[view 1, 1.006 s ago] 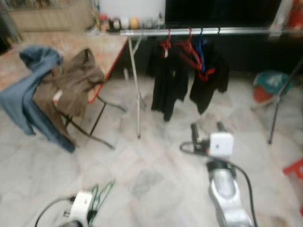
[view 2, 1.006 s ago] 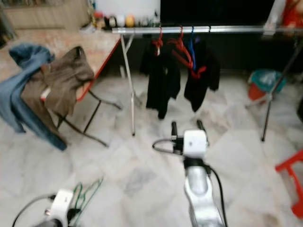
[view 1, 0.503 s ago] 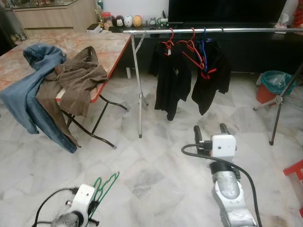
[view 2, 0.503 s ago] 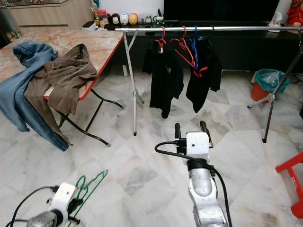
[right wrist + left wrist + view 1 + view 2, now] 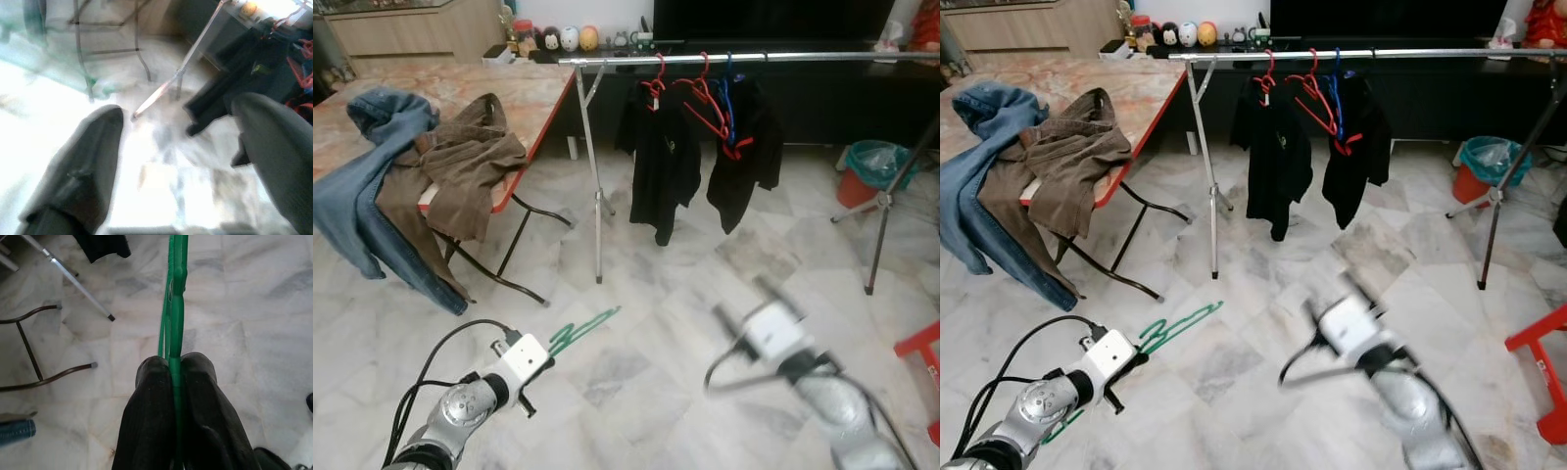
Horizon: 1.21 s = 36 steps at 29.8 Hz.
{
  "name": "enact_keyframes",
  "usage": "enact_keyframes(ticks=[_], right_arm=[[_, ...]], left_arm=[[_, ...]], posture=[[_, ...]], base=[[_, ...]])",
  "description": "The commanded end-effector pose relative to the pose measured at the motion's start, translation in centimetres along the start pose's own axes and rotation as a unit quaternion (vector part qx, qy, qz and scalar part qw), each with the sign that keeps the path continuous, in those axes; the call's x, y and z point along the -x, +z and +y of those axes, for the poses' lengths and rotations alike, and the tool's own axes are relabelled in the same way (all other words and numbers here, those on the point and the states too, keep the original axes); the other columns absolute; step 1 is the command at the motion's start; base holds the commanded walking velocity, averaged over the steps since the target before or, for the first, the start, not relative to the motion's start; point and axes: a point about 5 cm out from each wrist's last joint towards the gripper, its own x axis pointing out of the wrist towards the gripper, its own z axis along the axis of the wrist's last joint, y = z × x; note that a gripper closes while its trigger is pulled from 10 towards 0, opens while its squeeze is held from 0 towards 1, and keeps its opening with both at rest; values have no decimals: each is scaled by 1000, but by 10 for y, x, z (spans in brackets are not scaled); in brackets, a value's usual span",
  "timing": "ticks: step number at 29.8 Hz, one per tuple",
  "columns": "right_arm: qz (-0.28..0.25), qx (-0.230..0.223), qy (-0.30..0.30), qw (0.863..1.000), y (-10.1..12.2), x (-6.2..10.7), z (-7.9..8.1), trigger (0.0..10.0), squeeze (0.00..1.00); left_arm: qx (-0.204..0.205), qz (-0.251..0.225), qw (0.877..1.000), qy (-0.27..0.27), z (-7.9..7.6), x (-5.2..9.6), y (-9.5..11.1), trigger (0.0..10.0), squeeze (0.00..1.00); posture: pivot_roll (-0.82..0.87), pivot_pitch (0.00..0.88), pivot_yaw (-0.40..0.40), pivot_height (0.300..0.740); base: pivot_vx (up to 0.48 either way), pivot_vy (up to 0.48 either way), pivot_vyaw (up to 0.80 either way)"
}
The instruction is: Hang hanger
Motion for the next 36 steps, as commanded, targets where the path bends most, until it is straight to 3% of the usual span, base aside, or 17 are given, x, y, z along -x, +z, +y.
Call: enact_keyframes(ticks=[1, 2, 6, 7, 9, 10, 12, 16, 19, 25, 32, 33, 34, 36], right_arm=[[-4, 49, 58, 997, -3, 4, 14, 10000, 0], [-7, 56, 81, 995, -5, 7, 20, 10000, 0], [-32, 11, 148, 988, -3, 13, 38, 10000, 0], [-35, -38, 188, 981, -2, 15, 47, 10000, 0], [-42, -87, 210, 973, 0, 16, 50, 10000, 0], [-42, -87, 210, 973, 0, 16, 50, 10000, 0], [-71, -133, 203, 967, 5, 13, 46, 10000, 0], [-81, -155, 198, 964, 6, 10, 38, 10000, 0], [-75, -117, 192, 971, 2, 7, 32, 10000, 0], [-86, -121, 214, 966, 5, 7, 32, 10000, 0], [-111, -185, 261, 941, 11, 9, 31, 10000, 0], [-120, -218, 270, 930, 13, 10, 27, 10000, 0], [-120, -218, 270, 930, 13, 10, 27, 10000, 0], [-129, -257, 291, 913, 15, 11, 23, 10000, 0]], left_arm=[[-27, -1, 999, -20, 2, 4, -1, 10000, 0], [-33, -6, 999, -25, 2, 5, 0, 10000, 0], [-43, -17, 998, -38, 8, 7, 4, 10000, 0], [-46, -19, 998, -49, 8, 8, 5, 10000, 0], [-49, -20, 996, -71, 7, 9, 5, 10000, 0], [-49, -20, 996, -71, 7, 9, 5, 10000, 0], [-61, -25, 992, -104, 5, 10, 7, 10000, 0], [-75, -32, 989, -126, 5, 11, 10, 10000, 0], [-107, -29, 980, -165, -1, 14, 8, 10000, 0], [-120, -40, 976, -175, -1, 16, 12, 10000, 0], [-151, -54, 962, -222, 0, 19, 20, 10000, 0], [-156, -46, 957, -242, -1, 20, 19, 10000, 0], [-156, -46, 957, -242, -1, 20, 19, 10000, 0], [-158, -28, 948, -276, -3, 24, 15, 10000, 0]], posture=[[67, 23, 64, 740], [61, 22, 63, 740], [67, 23, 62, 740], [71, 20, 63, 740], [74, 20, 64, 740], [74, 20, 64, 740], [76, 20, 63, 740], [79, 19, 65, 740], [79, 18, 67, 740], [78, 18, 68, 740], [83, 18, 71, 740], [86, 13, 71, 740], [86, 13, 71, 740], [89, 10, 70, 740]], base=[[0, 0, 0], [0, 0, 0], [0, 0, 0], [0, 0, 0], [0, 0, 0], [0, 0, 0], [0, 0, 0], [0, 0, 0], [0, 0, 0], [0, 0, 0], [0, 0, 0], [0, 0, 0], [0, 0, 0], [0, 0, 0]])
